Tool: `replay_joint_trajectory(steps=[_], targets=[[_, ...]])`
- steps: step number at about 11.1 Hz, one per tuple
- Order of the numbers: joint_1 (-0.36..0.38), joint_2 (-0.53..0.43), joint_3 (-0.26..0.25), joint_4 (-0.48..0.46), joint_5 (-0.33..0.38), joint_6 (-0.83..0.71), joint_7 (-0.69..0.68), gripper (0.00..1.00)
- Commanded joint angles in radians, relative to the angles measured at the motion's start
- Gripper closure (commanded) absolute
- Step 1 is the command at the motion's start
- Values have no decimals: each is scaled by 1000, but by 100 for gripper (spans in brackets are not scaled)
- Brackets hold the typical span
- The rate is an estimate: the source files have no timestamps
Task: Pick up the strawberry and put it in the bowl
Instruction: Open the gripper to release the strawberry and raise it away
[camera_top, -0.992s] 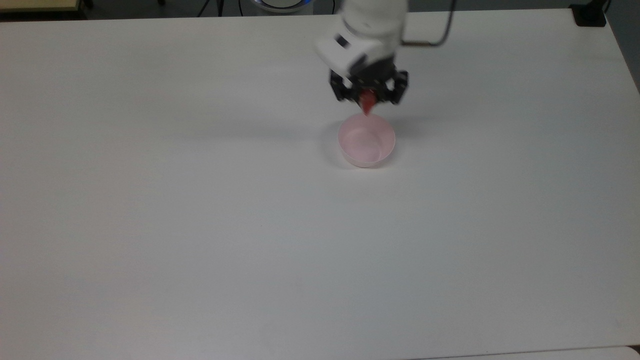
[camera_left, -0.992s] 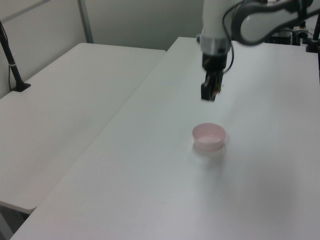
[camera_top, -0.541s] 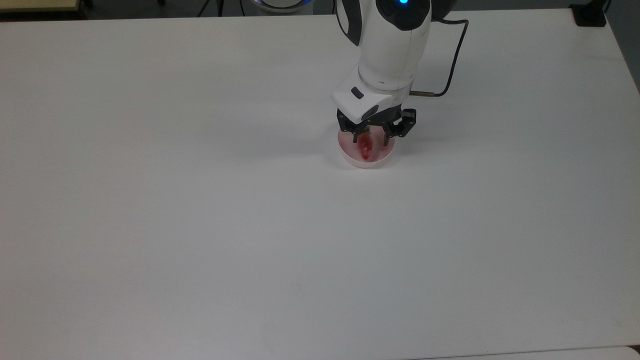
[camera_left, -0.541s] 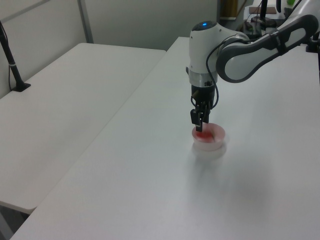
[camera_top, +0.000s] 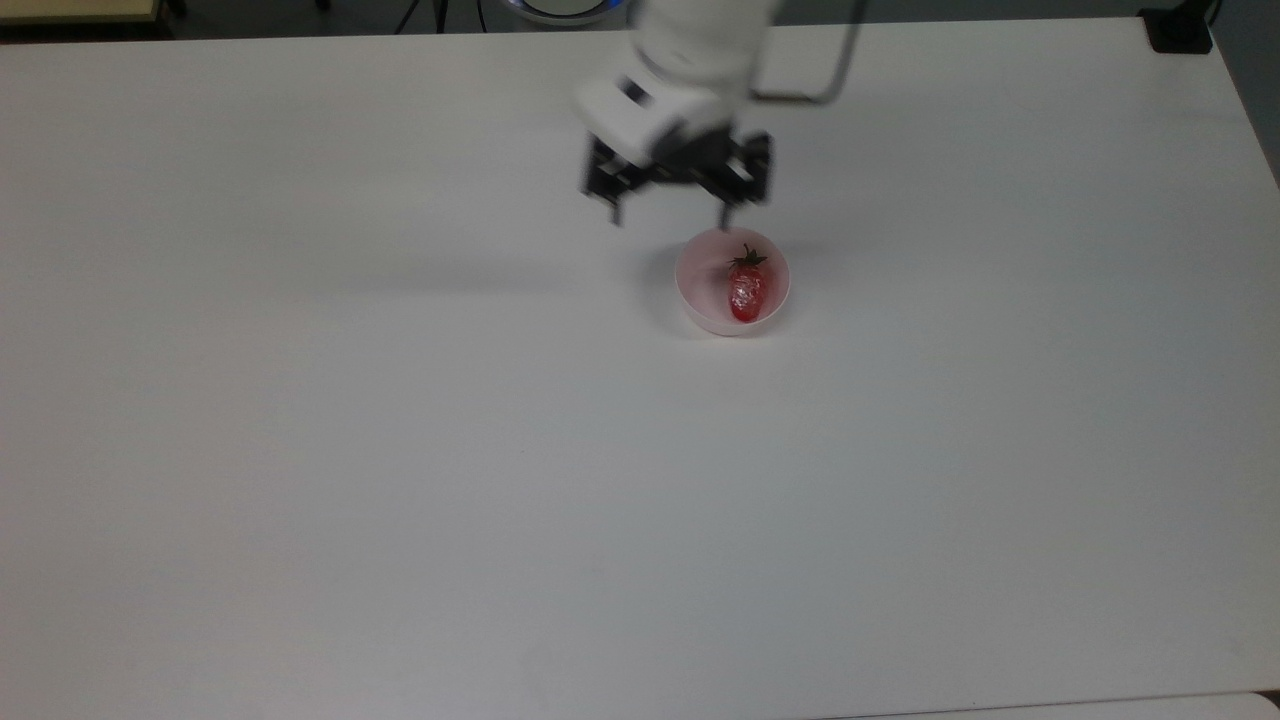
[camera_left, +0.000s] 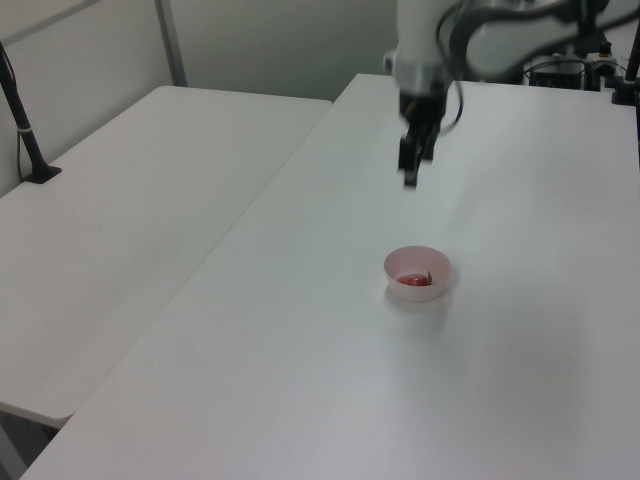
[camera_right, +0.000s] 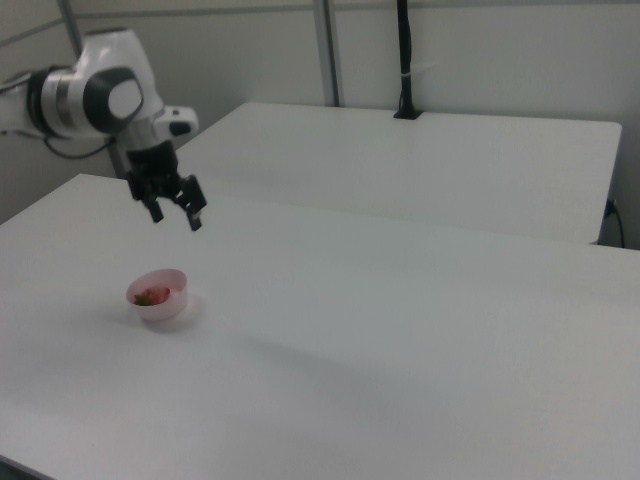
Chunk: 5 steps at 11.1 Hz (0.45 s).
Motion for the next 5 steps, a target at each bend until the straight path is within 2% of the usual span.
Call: replay_joint_trajectory(steps=[1,2,5], targets=[[-148,-95,6,81,-26,-214,-107,0],[-171,-99,4,92,-25,-224,-156,0],[-210,-117,9,86,-14,-225,-161,0]])
